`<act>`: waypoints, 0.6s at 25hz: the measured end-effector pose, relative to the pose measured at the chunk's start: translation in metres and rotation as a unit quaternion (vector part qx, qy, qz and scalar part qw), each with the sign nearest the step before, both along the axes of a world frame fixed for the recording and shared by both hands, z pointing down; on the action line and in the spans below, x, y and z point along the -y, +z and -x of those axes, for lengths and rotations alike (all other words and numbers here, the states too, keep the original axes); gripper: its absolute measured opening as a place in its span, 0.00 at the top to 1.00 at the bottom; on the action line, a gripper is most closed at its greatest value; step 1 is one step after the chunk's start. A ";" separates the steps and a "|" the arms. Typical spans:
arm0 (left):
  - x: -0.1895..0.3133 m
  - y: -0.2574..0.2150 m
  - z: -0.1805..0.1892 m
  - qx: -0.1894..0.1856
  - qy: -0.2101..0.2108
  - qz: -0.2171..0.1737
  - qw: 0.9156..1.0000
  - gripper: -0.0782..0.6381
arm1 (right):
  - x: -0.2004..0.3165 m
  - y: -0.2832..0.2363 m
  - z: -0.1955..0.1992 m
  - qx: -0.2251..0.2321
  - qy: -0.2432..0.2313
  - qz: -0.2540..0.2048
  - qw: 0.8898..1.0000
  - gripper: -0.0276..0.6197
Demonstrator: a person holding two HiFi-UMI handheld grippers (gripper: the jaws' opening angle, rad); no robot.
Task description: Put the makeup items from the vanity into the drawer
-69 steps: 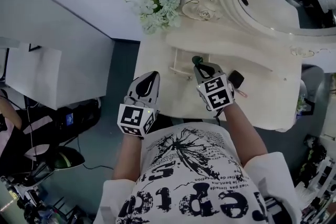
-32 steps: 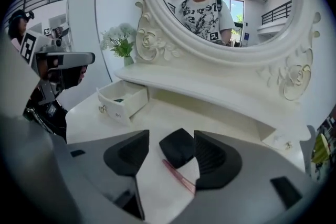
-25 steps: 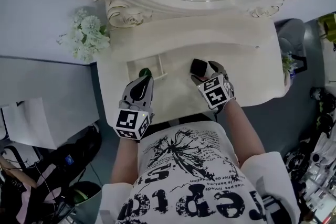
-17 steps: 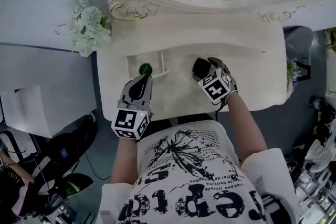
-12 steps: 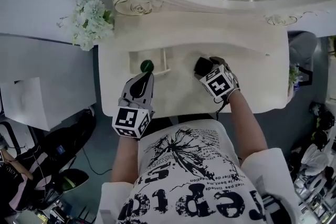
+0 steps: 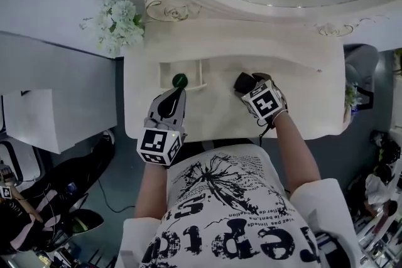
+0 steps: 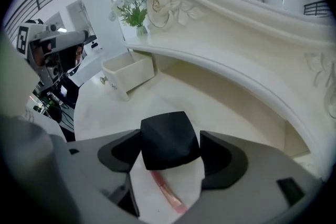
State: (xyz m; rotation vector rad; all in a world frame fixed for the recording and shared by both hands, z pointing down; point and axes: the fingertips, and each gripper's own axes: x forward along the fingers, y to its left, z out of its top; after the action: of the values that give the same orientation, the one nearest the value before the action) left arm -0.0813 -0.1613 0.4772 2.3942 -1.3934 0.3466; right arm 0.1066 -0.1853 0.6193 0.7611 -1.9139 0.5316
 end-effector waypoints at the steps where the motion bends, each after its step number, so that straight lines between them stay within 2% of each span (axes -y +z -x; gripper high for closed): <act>1: -0.001 -0.002 0.002 -0.002 -0.001 -0.001 1.000 0.86 | 0.000 -0.005 0.001 0.005 0.008 -0.004 1.000 0.41; 7: -0.008 -0.021 0.012 -0.006 0.008 -0.017 1.000 0.86 | 0.005 -0.052 0.033 0.046 0.004 -0.038 0.998 0.41; 11: -0.012 -0.036 0.033 -0.007 0.000 -0.018 1.000 0.86 | 0.006 -0.086 0.079 0.077 -0.026 -0.042 0.996 0.41; 15: -0.016 -0.051 0.056 -0.005 -0.011 -0.028 1.000 0.86 | 0.007 -0.100 0.123 0.089 -0.064 -0.042 0.993 0.41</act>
State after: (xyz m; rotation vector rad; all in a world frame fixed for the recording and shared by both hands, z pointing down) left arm -0.1373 -0.1454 0.4266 2.4194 -1.4430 0.2920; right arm -0.0166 -0.1919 0.5195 0.6576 -2.1446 0.4547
